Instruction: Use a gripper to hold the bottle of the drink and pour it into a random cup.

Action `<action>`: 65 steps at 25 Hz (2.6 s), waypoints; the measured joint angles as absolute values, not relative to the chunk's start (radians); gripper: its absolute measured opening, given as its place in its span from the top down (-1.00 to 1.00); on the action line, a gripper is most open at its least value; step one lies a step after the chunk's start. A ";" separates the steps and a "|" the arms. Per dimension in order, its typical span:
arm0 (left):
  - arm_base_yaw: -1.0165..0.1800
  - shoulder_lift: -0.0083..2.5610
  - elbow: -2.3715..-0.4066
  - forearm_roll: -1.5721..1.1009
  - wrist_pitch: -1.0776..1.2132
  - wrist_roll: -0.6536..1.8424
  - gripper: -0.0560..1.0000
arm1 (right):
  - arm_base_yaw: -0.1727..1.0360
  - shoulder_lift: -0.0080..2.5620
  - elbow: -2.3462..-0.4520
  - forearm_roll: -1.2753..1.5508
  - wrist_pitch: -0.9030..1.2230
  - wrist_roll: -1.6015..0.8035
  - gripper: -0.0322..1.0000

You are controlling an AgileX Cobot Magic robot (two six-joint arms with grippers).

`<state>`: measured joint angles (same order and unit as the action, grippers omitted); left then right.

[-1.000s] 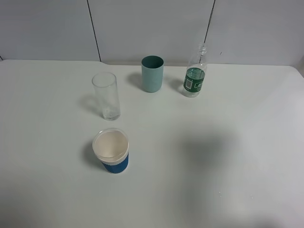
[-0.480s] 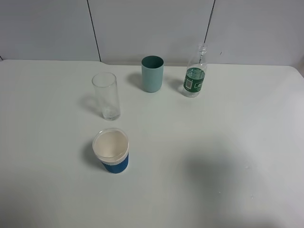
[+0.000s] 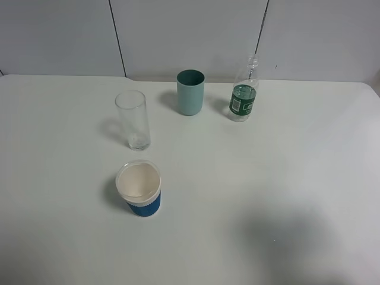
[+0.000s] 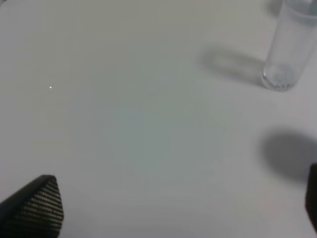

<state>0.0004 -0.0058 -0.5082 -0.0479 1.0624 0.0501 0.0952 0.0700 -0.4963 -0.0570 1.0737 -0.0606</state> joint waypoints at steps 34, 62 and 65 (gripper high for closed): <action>0.000 -0.006 -0.508 -0.048 1.062 0.050 -0.99 | 0.138 -0.002 -0.478 -0.006 1.064 0.000 -0.84; 0.000 -0.006 -0.508 -0.048 1.062 0.050 -0.99 | 0.134 -0.002 -0.478 -0.006 1.064 0.000 -0.84; 0.000 -0.006 -0.508 -0.048 1.062 0.050 -0.99 | 0.097 -0.002 -0.478 -0.006 1.064 0.000 -0.84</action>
